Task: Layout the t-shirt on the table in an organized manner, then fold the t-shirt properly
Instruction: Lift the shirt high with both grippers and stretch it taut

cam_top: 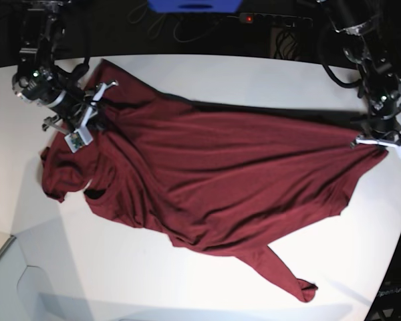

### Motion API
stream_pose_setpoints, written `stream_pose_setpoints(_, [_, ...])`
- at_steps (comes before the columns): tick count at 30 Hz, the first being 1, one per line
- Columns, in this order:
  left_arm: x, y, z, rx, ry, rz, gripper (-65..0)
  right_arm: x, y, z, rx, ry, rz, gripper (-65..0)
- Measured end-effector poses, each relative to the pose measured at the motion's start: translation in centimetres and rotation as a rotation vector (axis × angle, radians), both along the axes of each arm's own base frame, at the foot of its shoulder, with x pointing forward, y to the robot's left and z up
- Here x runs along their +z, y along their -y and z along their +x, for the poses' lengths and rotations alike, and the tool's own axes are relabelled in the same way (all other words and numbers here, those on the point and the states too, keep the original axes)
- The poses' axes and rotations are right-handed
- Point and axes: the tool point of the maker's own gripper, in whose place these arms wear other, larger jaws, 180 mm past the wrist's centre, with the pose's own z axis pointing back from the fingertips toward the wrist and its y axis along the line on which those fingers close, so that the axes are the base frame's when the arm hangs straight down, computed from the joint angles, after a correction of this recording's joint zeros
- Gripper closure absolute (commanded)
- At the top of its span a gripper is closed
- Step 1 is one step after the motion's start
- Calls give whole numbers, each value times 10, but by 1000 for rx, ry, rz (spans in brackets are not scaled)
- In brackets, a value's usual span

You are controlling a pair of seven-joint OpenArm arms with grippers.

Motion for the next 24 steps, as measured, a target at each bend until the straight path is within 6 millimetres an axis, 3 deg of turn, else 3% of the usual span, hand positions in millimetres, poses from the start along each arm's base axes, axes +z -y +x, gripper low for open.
stream_pose_setpoints(5, [71,2,9,-31,156,105,0,36,-6,11,24,111,-17,0])
stream_pose_setpoints(11, [135,3,3,-22,298,195,0,75,21,25,-66,228,-54,0])
stream_pose_setpoints(17, [164,-7,-4,18,359,240,0,108,55,46,-176,338,-68,0])
stream_pose_setpoints(24, [185,1,13,-3,479,158,0,127,72,56,-248,402,-59,0])
